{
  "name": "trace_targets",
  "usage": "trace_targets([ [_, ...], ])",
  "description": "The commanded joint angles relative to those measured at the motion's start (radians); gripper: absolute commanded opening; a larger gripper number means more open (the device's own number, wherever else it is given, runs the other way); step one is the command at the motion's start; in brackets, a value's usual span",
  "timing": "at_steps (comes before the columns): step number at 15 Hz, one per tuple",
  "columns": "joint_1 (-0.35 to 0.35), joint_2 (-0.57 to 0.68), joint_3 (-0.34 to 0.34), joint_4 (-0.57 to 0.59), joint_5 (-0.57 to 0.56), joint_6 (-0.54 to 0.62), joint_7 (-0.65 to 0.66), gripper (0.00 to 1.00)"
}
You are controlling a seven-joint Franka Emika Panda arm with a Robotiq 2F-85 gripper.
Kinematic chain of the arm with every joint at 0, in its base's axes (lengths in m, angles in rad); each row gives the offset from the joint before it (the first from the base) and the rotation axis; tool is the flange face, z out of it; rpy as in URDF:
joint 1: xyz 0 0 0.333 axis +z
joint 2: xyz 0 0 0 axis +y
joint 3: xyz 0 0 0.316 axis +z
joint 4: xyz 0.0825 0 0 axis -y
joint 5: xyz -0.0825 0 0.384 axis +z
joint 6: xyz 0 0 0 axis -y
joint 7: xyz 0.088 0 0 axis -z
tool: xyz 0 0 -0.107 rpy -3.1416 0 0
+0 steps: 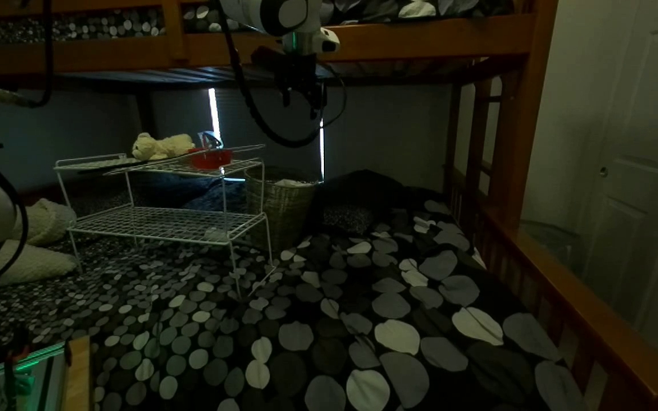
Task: Pick up the white pillow case and put it in the basket
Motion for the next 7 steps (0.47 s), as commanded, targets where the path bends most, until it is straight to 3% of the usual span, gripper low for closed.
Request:
trace_targets([
  [1,-0.197,-0.17,0.067,-0.015,0.11,-0.257,0.006,1.0],
  [5,-0.36,-0.28,0.114,0.061,0.202,-0.602,-0.001,1.0],
  [6,-0.28,-0.203,0.083,0.052,0.161,-0.492,0.001,1.0],
  [7,-0.306,-0.228,0.092,0.065,0.17,-0.551,0.001,1.0],
])
